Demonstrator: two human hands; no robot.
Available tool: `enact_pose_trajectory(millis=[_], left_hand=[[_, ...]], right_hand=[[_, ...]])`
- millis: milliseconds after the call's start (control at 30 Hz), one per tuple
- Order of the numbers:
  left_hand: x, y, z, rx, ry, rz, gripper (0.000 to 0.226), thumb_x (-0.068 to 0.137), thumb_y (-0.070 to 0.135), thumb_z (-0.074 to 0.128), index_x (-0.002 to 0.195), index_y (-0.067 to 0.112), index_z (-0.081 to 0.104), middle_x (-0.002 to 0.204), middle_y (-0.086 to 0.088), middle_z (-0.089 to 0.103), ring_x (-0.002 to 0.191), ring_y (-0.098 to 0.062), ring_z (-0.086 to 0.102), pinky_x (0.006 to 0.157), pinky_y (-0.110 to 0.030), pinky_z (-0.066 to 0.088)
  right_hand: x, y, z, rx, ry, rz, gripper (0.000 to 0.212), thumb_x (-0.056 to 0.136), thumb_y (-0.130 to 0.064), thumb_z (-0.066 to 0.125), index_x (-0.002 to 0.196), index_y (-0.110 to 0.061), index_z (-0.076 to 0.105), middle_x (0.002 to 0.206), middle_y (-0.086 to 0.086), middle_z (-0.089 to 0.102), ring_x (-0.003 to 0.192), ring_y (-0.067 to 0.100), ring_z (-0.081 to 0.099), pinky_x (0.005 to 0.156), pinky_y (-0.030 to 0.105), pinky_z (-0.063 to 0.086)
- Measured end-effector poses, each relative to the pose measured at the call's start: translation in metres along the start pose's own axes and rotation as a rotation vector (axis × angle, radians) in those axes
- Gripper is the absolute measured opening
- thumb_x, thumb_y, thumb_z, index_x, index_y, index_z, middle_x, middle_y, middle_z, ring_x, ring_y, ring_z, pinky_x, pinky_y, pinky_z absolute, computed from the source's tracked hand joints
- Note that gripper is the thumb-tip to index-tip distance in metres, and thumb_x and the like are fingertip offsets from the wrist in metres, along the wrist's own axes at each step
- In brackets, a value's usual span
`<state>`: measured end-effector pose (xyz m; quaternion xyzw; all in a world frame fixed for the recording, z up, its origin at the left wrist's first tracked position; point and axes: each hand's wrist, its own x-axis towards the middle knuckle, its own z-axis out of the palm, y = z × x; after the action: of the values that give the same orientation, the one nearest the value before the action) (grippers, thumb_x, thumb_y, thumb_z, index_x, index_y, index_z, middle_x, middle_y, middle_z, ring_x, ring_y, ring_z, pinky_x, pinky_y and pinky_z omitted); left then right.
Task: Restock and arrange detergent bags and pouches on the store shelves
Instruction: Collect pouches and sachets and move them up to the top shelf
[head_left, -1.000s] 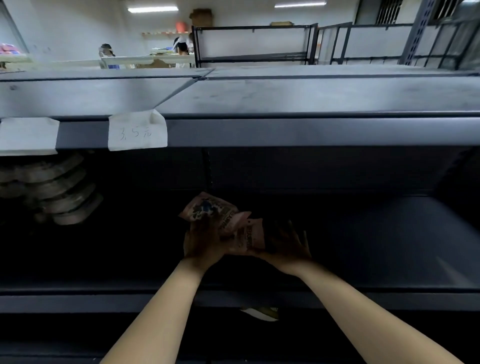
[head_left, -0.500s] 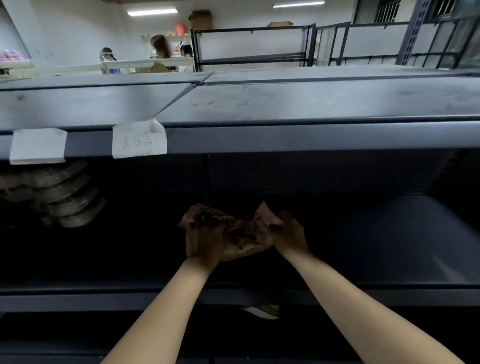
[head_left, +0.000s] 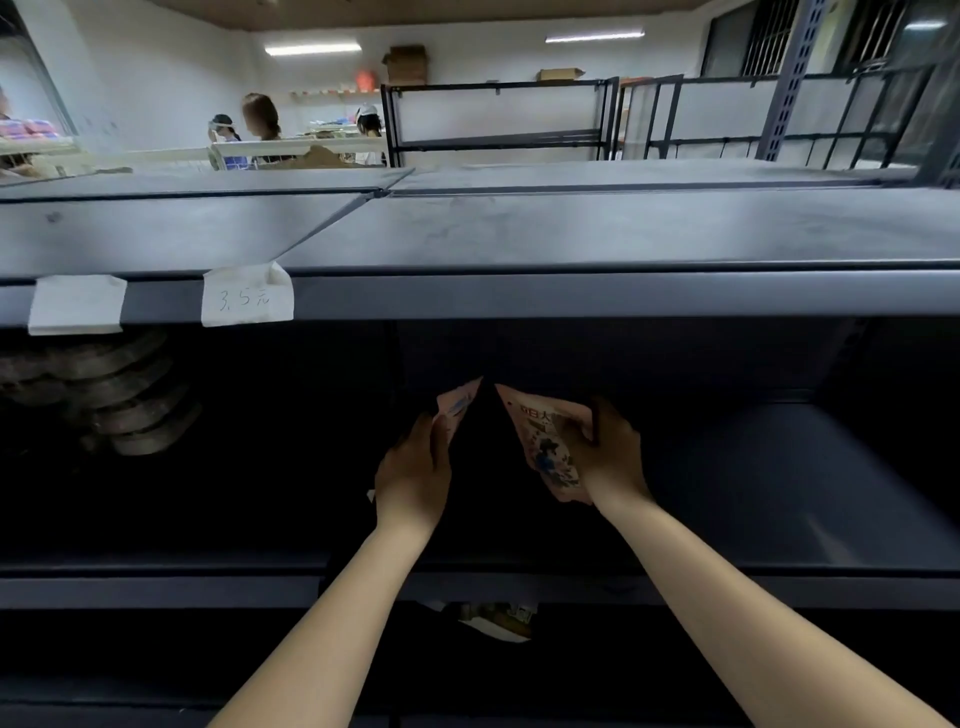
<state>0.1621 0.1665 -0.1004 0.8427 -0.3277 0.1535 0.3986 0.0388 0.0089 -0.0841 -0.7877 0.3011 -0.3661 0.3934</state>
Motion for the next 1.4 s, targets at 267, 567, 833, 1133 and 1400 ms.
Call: enact_pose_trajectory(millis=[267, 567, 833, 1133, 1400], left_hand=[[-0.016, 0.006, 0.003, 0.217, -0.140, -0.213, 0.042, 0.102, 0.039, 0.029, 0.123, 0.012, 0.053, 0.098, -0.013, 0.066, 0.085, -0.032, 0.064, 0.064, -0.035, 0.051], [-0.040, 0.051, -0.012, -0.120, 0.130, -0.095, 0.028, 0.099, 0.028, 0.043, 0.102, 0.009, 0.064, 0.086, -0.007, 0.068, 0.074, -0.024, 0.065, 0.059, -0.038, 0.054], [-0.073, 0.111, -0.031, -0.224, 0.241, 0.116, 0.026, 0.093, 0.019, 0.050, 0.099, 0.003, 0.070, 0.089, -0.004, 0.071, 0.075, -0.013, 0.062, 0.060, -0.023, 0.045], [-0.126, 0.185, -0.043, -0.478, 0.143, 0.184, 0.022, 0.095, 0.019, 0.054, 0.102, 0.007, 0.071, 0.088, 0.013, 0.063, 0.076, -0.013, 0.065, 0.059, -0.021, 0.048], [-0.160, 0.264, -0.046, -0.701, 0.062, 0.214, 0.020, 0.096, 0.018, 0.054, 0.099, 0.009, 0.072, 0.085, 0.007, 0.070, 0.079, -0.013, 0.067, 0.069, -0.042, 0.056]], right_hand=[[-0.010, 0.033, -0.014, -0.011, -0.232, 0.335, 0.037, 0.098, -0.033, 0.049, 0.121, -0.005, 0.059, 0.119, 0.013, 0.059, 0.097, 0.023, 0.060, 0.072, 0.026, 0.048], [-0.030, 0.029, -0.059, 0.089, 0.028, 0.222, 0.018, 0.099, -0.030, 0.046, 0.096, -0.016, 0.056, 0.087, -0.006, 0.060, 0.077, 0.012, 0.060, 0.051, 0.012, 0.041], [-0.082, 0.006, -0.124, 0.203, 0.292, 0.085, 0.022, 0.097, -0.012, 0.046, 0.099, -0.027, 0.061, 0.087, -0.020, 0.062, 0.076, -0.012, 0.060, 0.053, 0.003, 0.044], [-0.149, -0.008, -0.208, 0.229, 0.484, 0.022, 0.021, 0.099, -0.012, 0.047, 0.103, -0.027, 0.062, 0.094, -0.019, 0.063, 0.081, -0.012, 0.063, 0.055, 0.007, 0.048], [-0.182, 0.002, -0.297, 0.066, 0.695, -0.038, 0.014, 0.098, -0.025, 0.051, 0.098, -0.023, 0.065, 0.086, -0.020, 0.063, 0.078, -0.010, 0.062, 0.058, 0.005, 0.046]])
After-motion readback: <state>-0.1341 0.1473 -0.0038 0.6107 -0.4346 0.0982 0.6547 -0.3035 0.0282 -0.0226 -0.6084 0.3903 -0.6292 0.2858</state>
